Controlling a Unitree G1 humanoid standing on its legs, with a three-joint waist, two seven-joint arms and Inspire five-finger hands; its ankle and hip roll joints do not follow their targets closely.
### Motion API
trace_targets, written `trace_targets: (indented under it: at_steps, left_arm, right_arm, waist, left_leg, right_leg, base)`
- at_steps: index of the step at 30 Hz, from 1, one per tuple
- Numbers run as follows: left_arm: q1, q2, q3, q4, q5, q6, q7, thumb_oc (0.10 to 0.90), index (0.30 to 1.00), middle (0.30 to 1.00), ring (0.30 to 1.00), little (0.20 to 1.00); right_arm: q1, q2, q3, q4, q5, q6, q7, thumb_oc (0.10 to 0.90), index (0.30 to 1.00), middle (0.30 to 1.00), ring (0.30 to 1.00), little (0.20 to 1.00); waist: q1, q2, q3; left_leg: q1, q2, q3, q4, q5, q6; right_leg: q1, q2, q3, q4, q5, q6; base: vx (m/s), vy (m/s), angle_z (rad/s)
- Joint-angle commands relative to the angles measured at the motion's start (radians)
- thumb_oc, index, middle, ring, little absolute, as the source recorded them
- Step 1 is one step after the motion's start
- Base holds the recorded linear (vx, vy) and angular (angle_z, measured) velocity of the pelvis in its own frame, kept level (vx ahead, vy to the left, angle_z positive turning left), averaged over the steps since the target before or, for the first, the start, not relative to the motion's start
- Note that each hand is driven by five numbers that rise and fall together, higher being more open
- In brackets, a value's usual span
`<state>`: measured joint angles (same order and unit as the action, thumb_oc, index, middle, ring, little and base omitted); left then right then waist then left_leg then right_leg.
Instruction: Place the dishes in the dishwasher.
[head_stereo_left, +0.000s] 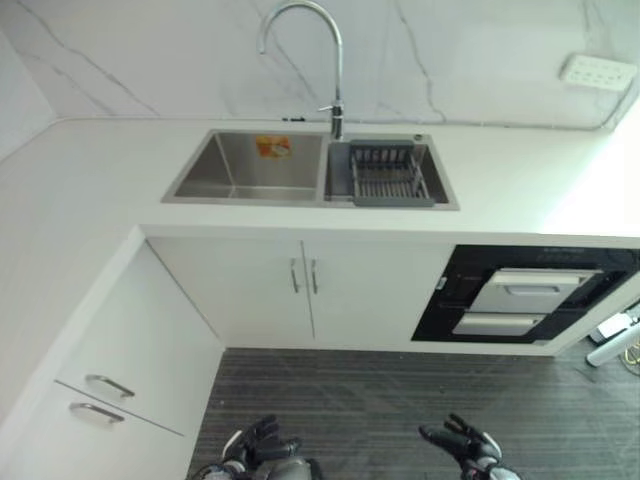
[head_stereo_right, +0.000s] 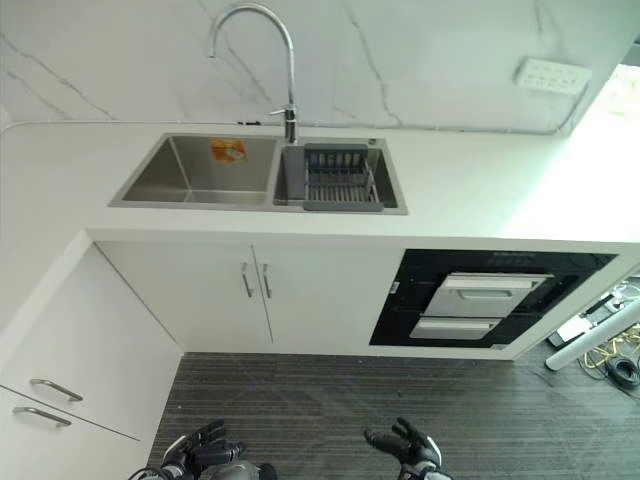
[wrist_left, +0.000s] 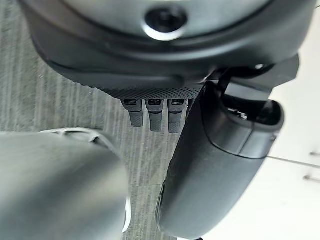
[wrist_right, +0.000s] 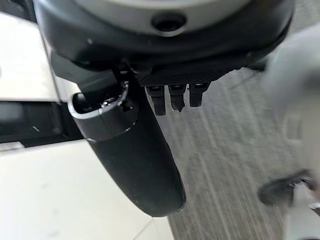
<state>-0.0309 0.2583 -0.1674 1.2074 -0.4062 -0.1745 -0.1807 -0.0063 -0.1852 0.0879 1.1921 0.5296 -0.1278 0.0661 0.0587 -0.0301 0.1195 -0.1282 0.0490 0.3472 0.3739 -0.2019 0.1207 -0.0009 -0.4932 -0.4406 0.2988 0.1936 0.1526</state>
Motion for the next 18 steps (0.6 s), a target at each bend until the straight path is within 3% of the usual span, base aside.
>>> trace_targets:
  at_steps: [1, 3, 5, 9, 18]
  left_arm:
    - [-0.025, 0.02, 0.016, -0.02, 0.029, -0.016, 0.014, 0.8, 0.9, 0.9, 0.9, 0.9]
    - [-0.044, 0.02, 0.008, 0.004, 0.035, -0.01, 0.024, 0.8, 0.9, 0.9, 0.9, 0.9]
    - [-0.058, 0.026, 0.017, 0.015, 0.005, -0.001, 0.039, 0.8, 0.9, 0.9, 0.9, 0.9]
    - [-0.067, 0.017, 0.057, 0.03, -0.054, 0.017, 0.047, 0.8, 0.9, 0.9, 0.9, 0.9]
    - [-0.006, -0.026, 0.111, 0.06, -0.06, 0.018, 0.048, 0.8, 0.9, 0.9, 0.9, 0.9]
  right_arm:
    - [-0.081, -0.057, -0.034, -0.02, -0.023, -0.039, 0.021, 0.8, 0.9, 0.9, 0.9, 0.9]
    - [-0.081, -0.051, -0.032, -0.003, 0.022, -0.047, 0.03, 0.8, 0.9, 0.9, 0.9, 0.9]
    - [-0.084, -0.054, -0.021, 0.003, 0.019, -0.039, 0.035, 0.8, 0.9, 0.9, 0.9, 0.9]
    - [-0.075, -0.051, -0.055, 0.029, 0.099, -0.012, 0.012, 0.8, 0.9, 0.9, 0.9, 0.9]
    - [-0.039, -0.051, -0.076, 0.072, 0.045, -0.015, 0.015, 0.8, 0.9, 0.9, 0.9, 0.9]
  waist:
    - [0.01, 0.019, 0.005]
    - [-0.011, -0.001, -0.005]
    - [-0.028, -0.012, -0.023]
    - [-0.033, -0.007, -0.046]
    - [-0.035, 0.019, -0.067]
  left_leg:
    - [0.04, 0.045, -0.108, -0.074, -0.03, -0.148]
    - [0.031, 0.024, -0.124, -0.074, -0.029, -0.141]
    - [0.025, 0.012, -0.122, -0.074, -0.027, -0.138]
    - [0.031, 0.013, -0.127, -0.074, -0.026, -0.145]
    - [0.075, 0.048, -0.134, -0.074, -0.026, -0.178]
  right_leg:
    - [-0.027, 0.155, 0.06, 0.001, -0.25, 0.045]
    - [-0.08, 0.232, 0.141, 0.001, -0.29, 0.028]
    - [-0.103, 0.269, 0.19, 0.001, -0.3, 0.008]
    - [-0.086, 0.284, 0.212, 0.001, -0.321, -0.007]
    - [-0.038, 0.31, 0.196, 0.001, -0.366, -0.031]
  base:
    - [0.04, 0.018, -0.01]
    - [0.05, -0.057, 0.25]
    - [0.04, -0.092, 0.83]
    - [0.03, -0.108, 0.31]
    - [0.04, -0.114, -0.01]
